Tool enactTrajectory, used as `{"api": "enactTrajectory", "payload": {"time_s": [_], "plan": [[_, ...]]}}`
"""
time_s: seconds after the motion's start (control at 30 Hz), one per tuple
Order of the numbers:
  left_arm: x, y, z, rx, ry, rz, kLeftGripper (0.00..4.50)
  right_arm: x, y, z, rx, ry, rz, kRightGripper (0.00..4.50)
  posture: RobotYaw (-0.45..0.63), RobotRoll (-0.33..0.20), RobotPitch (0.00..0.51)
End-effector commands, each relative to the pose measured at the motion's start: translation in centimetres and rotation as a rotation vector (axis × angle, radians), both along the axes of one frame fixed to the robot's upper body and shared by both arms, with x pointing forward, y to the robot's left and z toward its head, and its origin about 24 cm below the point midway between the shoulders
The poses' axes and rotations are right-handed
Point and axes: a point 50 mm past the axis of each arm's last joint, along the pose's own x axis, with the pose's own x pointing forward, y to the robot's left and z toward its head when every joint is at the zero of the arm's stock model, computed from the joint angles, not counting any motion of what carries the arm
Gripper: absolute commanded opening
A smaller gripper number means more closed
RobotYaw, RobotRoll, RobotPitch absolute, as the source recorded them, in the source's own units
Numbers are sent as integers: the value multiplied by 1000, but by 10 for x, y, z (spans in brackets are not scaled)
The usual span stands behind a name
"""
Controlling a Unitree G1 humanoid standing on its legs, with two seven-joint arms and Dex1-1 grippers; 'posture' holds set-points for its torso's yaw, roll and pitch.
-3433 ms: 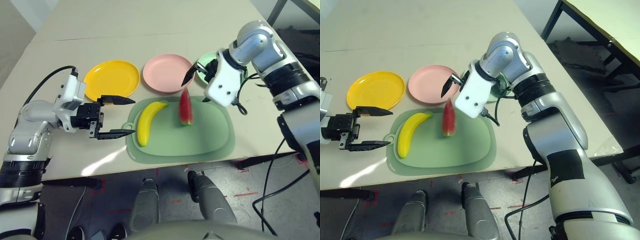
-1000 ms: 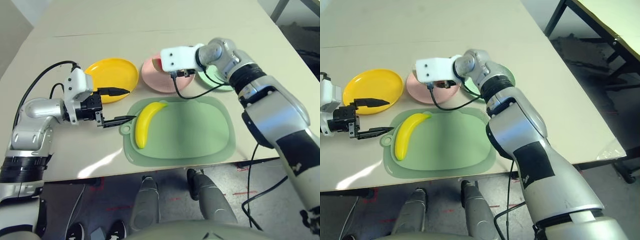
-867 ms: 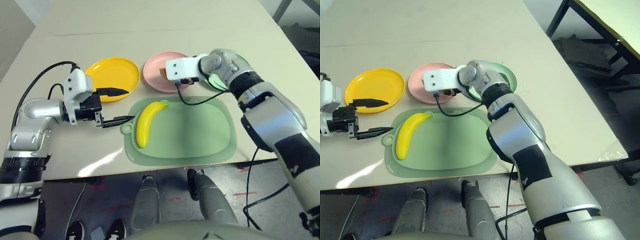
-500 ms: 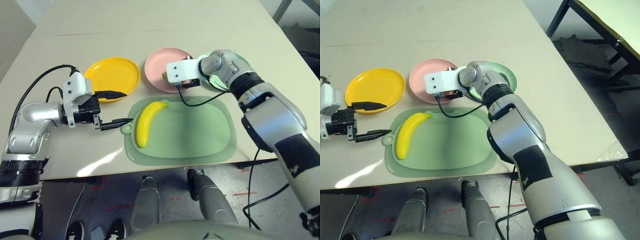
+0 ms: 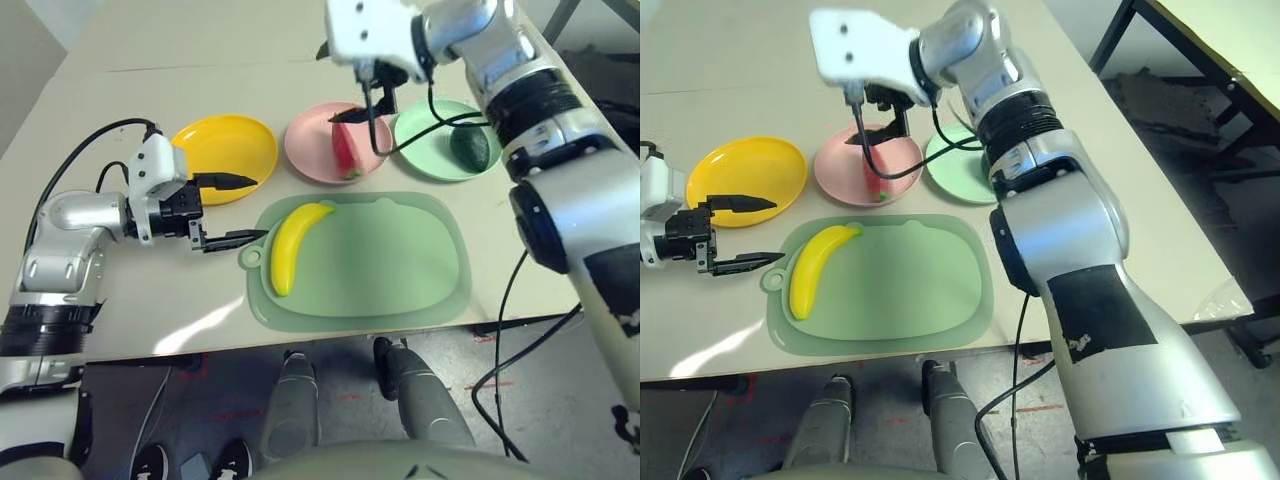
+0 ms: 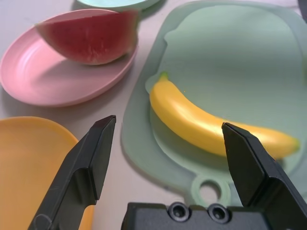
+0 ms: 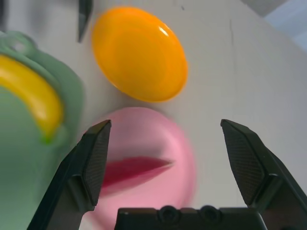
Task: Place the fruits into color-matched plates.
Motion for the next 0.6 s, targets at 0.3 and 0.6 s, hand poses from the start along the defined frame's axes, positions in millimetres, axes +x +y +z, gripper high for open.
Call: {"api": "enactTrajectory", "payload": {"time_s": [0.3,0.6], "plan": [[1,6,0,95,-16,-96,4500,-79,-105,-144,534,599,-298,4449,-53,0,228],[19,4,10,188,-52,-177,4500,-113,-87,-206,790,513,-226,4449,-88,0,211]]}}
